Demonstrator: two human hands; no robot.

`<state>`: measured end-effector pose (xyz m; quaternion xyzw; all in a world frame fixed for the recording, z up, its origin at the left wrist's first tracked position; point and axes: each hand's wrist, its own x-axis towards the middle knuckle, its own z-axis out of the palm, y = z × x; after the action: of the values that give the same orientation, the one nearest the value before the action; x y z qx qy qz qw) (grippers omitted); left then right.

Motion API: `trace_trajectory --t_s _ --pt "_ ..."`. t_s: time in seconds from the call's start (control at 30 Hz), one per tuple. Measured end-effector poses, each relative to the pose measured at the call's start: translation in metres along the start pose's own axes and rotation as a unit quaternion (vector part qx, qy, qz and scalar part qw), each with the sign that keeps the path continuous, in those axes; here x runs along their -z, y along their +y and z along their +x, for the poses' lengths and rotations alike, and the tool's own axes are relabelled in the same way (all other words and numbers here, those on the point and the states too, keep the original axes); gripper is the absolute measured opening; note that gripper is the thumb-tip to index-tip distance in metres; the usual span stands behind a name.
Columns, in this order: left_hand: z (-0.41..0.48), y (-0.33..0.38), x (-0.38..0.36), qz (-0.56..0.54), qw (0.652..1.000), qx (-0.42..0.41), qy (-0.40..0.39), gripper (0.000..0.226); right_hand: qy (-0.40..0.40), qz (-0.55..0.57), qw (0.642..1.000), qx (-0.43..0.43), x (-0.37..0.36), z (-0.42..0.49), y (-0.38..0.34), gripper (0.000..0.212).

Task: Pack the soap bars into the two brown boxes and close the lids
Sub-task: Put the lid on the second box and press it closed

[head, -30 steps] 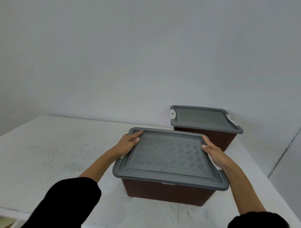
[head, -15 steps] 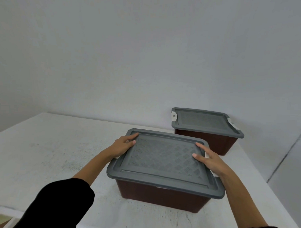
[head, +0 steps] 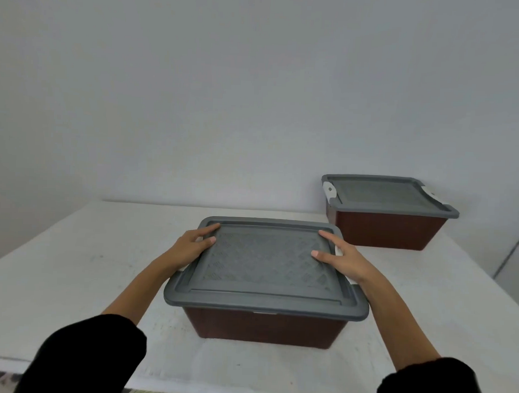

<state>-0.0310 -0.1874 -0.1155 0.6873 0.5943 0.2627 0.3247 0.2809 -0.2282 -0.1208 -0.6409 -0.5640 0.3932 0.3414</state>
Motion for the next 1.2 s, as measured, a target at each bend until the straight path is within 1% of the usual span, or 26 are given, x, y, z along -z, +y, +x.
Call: trace_trajectory --t_s 0.07,0.1,0.17,0.2,0.23,0.27,0.33,0.4,0.5,0.6,0.67,0.77,0.83,1.0,1.1,1.2 --pt "0.002 -0.003 0.005 0.040 0.999 -0.011 -0.008 0.043 0.015 -0.029 0.999 -0.002 -0.008 -0.002 -0.006 0.062" --pt "0.003 -0.003 0.004 0.083 0.996 -0.015 -0.008 0.044 0.024 -0.059 0.998 -0.006 -0.009 -0.003 -0.009 0.062" --pt "0.001 0.004 -0.005 0.221 0.975 -0.010 0.015 0.046 0.042 -0.168 0.985 -0.015 -0.012 -0.009 -0.013 0.062" --pt "-0.003 0.009 -0.012 0.289 0.957 -0.009 0.029 0.047 0.055 -0.239 0.969 -0.020 -0.014 -0.012 -0.014 0.060" --pt "-0.009 0.016 -0.020 0.331 0.943 -0.017 0.036 0.047 0.071 -0.302 0.950 -0.021 -0.019 -0.016 -0.016 0.057" --pt "-0.014 0.021 -0.027 0.349 0.936 -0.029 0.032 0.048 0.087 -0.351 0.932 -0.017 -0.026 -0.021 -0.018 0.053" --pt "-0.027 0.031 -0.040 0.353 0.934 -0.045 0.000 0.053 0.110 -0.416 0.903 -0.004 -0.046 -0.032 -0.022 0.048" --pt "-0.041 0.038 -0.048 0.341 0.938 -0.052 -0.038 0.060 0.114 -0.448 0.887 0.007 -0.065 -0.042 -0.027 0.049" --pt "-0.061 0.043 -0.056 0.315 0.945 -0.073 -0.054 0.064 0.101 -0.424 0.899 0.032 -0.080 -0.055 -0.033 0.051" --pt "-0.076 0.046 -0.065 0.325 0.940 -0.105 -0.025 0.064 0.115 -0.398 0.908 0.059 -0.090 -0.068 -0.039 0.049" --pt "-0.078 0.047 -0.068 0.324 0.939 -0.112 0.002 0.064 0.146 -0.385 0.908 0.075 -0.096 -0.076 -0.041 0.045" --pt "-0.076 0.050 -0.068 0.308 0.944 -0.115 0.031 0.054 0.218 -0.338 0.908 0.119 -0.096 -0.080 -0.044 0.040" --pt "-0.073 0.051 -0.068 0.301 0.946 -0.118 0.039 0.052 0.240 -0.323 0.903 0.147 -0.096 -0.075 -0.045 0.039" --pt "-0.044 0.053 -0.066 0.285 0.951 -0.110 0.044 0.051 0.238 -0.323 0.904 0.145 -0.091 -0.043 -0.048 0.035" --pt "-0.016 0.055 -0.065 0.271 0.955 -0.106 0.049 0.050 0.228 -0.335 0.905 0.130 -0.085 -0.015 -0.054 0.036" --pt "0.014 0.056 -0.063 0.267 0.957 -0.101 0.049 0.050 0.234 -0.329 0.906 0.127 -0.082 0.014 -0.059 0.038"
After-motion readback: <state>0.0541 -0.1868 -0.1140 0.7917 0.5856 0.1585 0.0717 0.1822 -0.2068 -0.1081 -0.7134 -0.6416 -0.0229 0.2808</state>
